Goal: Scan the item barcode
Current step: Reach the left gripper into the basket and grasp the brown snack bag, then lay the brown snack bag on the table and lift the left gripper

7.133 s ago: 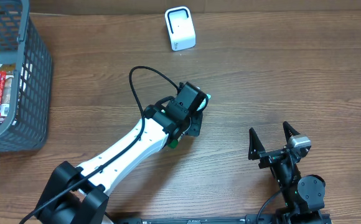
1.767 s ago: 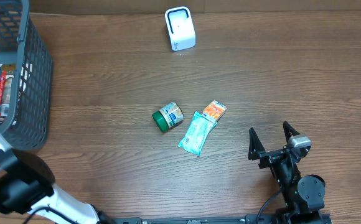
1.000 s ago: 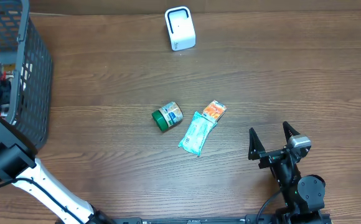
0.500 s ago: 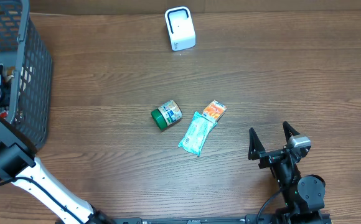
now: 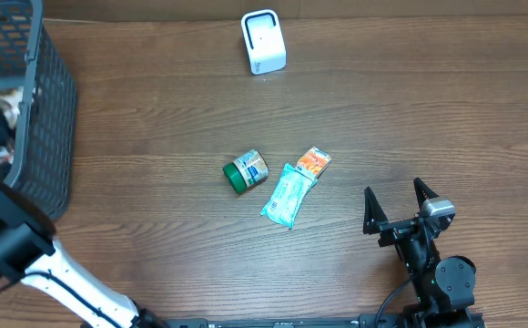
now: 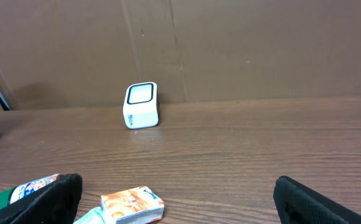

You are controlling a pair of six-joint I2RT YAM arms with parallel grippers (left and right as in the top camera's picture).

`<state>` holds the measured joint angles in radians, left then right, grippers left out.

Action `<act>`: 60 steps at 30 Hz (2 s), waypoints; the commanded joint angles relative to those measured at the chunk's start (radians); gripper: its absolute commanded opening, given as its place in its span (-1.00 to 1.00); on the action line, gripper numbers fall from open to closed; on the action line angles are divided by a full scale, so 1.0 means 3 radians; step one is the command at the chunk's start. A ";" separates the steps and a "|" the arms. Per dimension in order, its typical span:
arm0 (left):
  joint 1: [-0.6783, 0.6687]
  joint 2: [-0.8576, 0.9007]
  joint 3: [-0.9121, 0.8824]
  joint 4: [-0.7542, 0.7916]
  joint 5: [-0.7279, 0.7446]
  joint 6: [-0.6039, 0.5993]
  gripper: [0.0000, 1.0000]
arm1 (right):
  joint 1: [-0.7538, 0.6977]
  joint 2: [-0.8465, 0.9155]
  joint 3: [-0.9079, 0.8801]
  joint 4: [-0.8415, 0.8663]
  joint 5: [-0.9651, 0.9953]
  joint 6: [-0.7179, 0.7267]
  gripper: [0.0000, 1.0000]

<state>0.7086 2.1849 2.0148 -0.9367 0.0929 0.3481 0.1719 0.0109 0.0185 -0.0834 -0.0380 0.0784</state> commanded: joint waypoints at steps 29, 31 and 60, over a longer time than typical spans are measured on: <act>-0.2396 -0.2483 -0.1424 -0.0880 -0.0248 -0.1914 -0.79 | 0.0009 -0.0023 -0.0036 0.0008 -0.0005 -0.0003 1.00; -0.2562 -0.2483 -0.1797 -0.0656 -0.0249 -0.1977 -0.78 | 0.0009 -0.0023 -0.0036 0.0008 -0.0005 -0.0003 1.00; -0.2998 -0.2440 -0.4201 0.1460 -0.0507 -0.2433 0.39 | 0.0009 -0.0023 -0.0036 0.0008 -0.0005 -0.0003 1.00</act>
<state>-0.1837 1.4536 0.7692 -0.5190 -0.0429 -0.3702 0.1719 0.0109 0.0185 -0.0834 -0.0380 0.0780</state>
